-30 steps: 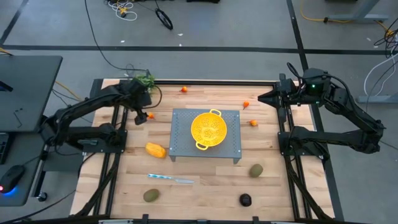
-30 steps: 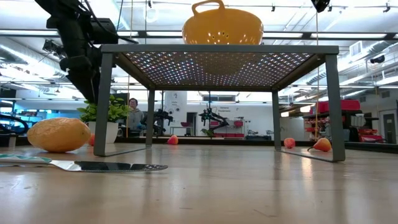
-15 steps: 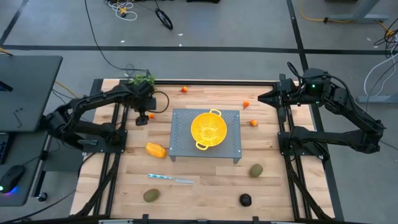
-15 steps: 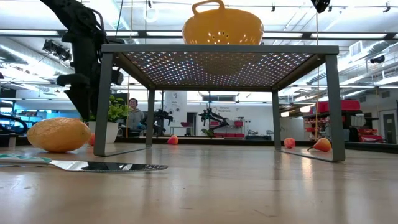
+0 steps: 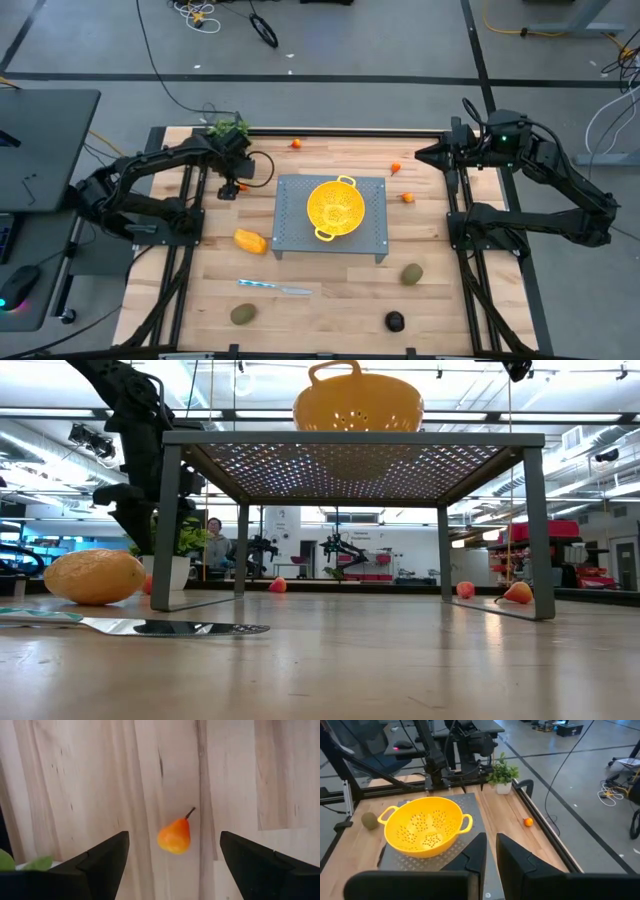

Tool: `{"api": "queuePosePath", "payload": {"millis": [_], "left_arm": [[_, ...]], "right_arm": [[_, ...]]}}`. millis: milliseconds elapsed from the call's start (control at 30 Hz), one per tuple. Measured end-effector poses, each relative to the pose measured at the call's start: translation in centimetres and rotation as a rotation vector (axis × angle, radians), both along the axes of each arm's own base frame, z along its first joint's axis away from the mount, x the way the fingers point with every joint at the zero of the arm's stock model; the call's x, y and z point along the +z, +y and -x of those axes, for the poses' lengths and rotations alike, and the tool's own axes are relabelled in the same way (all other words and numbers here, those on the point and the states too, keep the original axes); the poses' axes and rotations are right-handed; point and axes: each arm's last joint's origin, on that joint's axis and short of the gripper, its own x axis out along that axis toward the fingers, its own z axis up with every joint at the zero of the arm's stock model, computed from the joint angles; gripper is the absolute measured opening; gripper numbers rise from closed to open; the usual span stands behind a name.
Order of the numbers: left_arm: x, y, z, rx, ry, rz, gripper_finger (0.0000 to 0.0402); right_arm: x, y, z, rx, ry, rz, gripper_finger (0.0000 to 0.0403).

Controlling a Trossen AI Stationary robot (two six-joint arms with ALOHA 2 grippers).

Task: Pick & Place Fruit
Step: Put the pear into the strainer bowl on the shelf

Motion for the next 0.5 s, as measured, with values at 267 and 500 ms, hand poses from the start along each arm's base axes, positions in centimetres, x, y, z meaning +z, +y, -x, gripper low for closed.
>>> {"api": "queuePosePath", "payload": {"millis": [267,500], "left_arm": [[-1.7,-0.4,0.4,0.004,-0.003,0.002,0.0320],[-2.8,-0.5,0.8,0.014,0.032,-0.040,0.0320]], "right_arm": [[0.0,0.0,0.0,0.000,0.000,0.000,0.0047],[0.0,0.0,0.0,-0.008,0.002,0.005,0.0047]]}}
